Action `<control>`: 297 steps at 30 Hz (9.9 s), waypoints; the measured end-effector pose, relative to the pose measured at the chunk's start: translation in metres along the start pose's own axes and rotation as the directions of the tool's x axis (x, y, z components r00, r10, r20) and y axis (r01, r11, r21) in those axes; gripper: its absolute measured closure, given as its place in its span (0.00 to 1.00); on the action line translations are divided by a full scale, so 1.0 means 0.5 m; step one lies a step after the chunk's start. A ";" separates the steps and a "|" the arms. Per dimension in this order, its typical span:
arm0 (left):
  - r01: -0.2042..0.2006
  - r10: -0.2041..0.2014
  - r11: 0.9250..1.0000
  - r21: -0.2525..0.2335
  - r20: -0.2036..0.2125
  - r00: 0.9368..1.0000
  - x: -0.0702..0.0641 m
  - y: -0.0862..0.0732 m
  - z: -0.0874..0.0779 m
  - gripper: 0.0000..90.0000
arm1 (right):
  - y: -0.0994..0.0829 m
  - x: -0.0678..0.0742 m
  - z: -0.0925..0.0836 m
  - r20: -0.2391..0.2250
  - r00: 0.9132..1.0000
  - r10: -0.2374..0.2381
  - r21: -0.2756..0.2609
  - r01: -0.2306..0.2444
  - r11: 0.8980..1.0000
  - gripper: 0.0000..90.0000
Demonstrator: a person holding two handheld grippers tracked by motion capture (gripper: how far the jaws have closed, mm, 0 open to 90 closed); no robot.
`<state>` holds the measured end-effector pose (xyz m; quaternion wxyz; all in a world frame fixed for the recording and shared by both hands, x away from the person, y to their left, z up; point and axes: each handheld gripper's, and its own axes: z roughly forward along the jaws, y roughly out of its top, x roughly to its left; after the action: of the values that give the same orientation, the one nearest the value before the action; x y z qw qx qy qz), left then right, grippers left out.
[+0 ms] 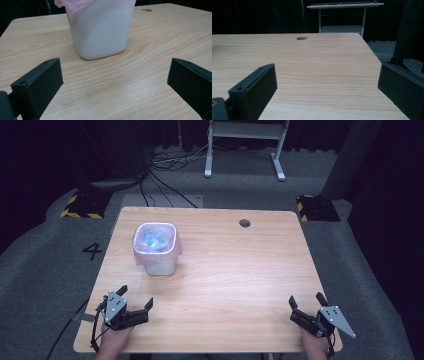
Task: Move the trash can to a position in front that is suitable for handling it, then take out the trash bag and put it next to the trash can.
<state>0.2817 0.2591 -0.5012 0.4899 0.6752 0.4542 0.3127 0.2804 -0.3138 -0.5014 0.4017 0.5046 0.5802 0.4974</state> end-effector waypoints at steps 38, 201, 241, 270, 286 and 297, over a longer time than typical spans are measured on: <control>0.129 -0.131 0.991 -0.033 -0.078 0.988 0.088 0.055 0.019 0.00 | 0.083 0.220 0.151 -0.212 0.977 0.015 0.077 0.001 0.997 0.00; -0.056 0.024 0.994 0.099 0.295 0.955 -0.174 0.122 0.078 0.00 | 0.083 0.144 0.031 -0.511 0.859 -0.012 0.053 0.045 0.998 0.01; -0.319 0.307 0.948 -0.009 0.300 0.903 -0.254 0.064 0.072 0.22 | 0.026 0.200 0.031 -0.539 0.822 -0.185 0.025 0.235 0.972 0.41; -0.304 0.381 0.917 -0.259 0.337 0.861 -0.253 0.084 0.038 0.92 | 0.057 0.189 0.004 -0.497 0.845 -0.198 -0.047 0.201 0.978 0.99; -0.175 0.285 0.951 -0.255 0.502 0.817 -0.212 0.111 0.034 1.00 | 0.078 0.177 -0.001 -0.513 0.848 -0.135 -0.061 0.120 0.991 0.99; -0.141 0.305 0.929 -0.342 0.493 0.814 -0.203 0.142 0.014 0.99 | 0.110 0.183 -0.020 -0.514 0.848 -0.130 -0.131 0.072 0.989 0.99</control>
<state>0.2697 0.1555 -0.4340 0.6504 0.7052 0.1641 0.2294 0.2657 -0.2256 -0.4421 0.2816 0.2977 0.6655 0.6239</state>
